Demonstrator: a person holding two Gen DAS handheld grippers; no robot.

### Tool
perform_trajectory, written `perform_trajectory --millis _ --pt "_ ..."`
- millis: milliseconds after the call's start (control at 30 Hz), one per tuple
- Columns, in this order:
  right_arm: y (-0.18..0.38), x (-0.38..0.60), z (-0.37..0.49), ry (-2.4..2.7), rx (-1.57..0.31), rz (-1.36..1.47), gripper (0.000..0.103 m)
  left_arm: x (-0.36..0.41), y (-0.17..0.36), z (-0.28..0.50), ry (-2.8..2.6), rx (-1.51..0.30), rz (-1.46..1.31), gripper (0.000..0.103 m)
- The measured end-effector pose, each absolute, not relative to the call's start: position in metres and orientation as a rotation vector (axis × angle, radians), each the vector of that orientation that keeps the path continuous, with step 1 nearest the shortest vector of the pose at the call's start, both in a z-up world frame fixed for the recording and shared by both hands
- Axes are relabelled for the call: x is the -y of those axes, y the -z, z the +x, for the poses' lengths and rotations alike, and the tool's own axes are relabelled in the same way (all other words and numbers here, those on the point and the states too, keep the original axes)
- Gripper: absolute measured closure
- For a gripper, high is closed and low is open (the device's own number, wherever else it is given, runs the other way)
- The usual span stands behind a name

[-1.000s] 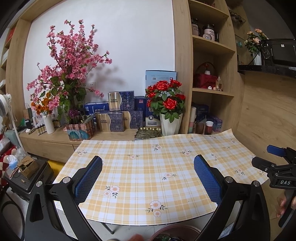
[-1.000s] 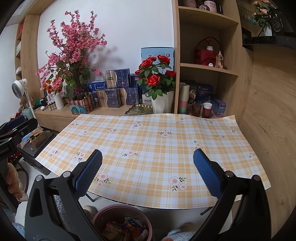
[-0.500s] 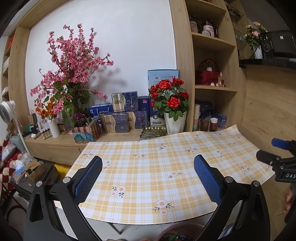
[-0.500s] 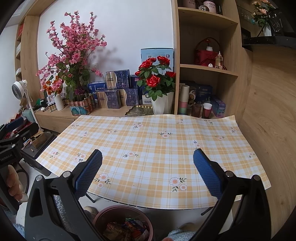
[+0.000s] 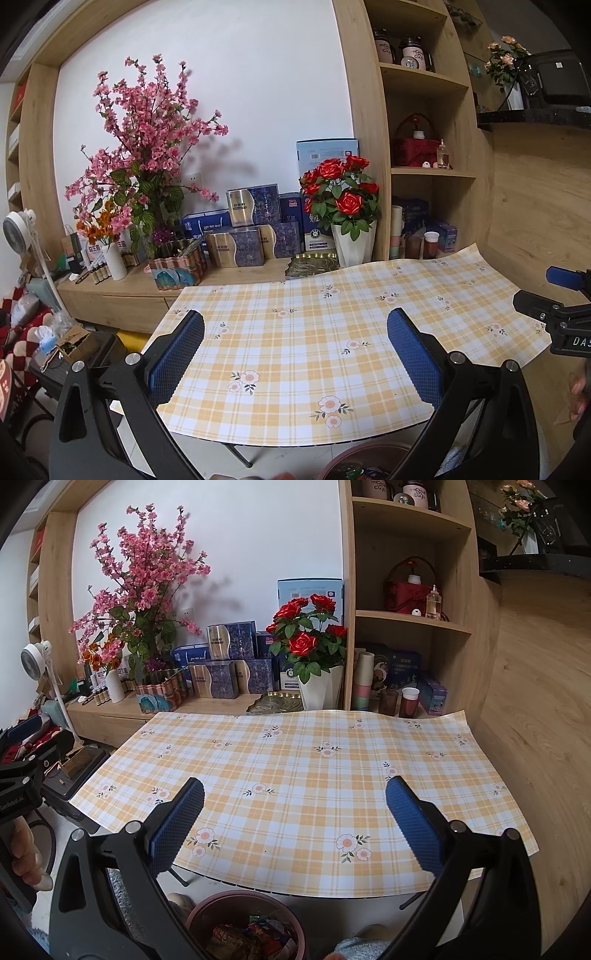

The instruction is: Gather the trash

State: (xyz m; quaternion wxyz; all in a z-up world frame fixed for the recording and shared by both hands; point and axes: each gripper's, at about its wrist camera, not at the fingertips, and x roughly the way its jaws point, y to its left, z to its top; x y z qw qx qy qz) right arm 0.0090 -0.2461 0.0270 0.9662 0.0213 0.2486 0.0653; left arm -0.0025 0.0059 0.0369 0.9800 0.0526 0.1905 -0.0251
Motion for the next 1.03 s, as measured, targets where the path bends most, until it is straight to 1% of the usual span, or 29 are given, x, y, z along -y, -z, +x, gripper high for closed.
perform_trajectory --millis 700,1033 --pt "-0.021 0.244 0.007 -0.124 -0.516 0.057 0.006 -0.010 -0.038 -0.005 0.058 -0.406 0.081 0.006" --pt "-0.023 0.237 0.006 -0.138 -0.513 0.050 0.006 -0.011 -0.038 -0.007 0.034 -0.390 0.088 0.006"
